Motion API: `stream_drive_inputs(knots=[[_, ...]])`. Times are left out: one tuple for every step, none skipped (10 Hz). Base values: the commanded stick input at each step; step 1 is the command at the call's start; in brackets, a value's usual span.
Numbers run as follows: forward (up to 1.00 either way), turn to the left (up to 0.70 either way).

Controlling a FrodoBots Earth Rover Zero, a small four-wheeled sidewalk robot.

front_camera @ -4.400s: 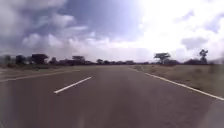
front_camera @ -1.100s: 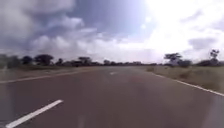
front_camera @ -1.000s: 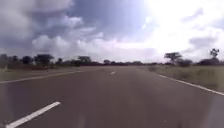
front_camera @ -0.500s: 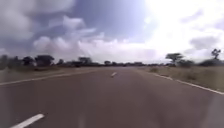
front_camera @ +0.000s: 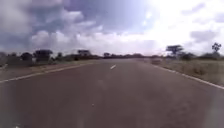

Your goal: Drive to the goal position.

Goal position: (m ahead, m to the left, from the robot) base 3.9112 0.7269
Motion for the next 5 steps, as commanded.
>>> stream_drive_inputs(knots=[[1.00, -0.12], [1.00, -0.02], [1.00, 0.00], [1.00, 0.00], [1.00, 0.00]])
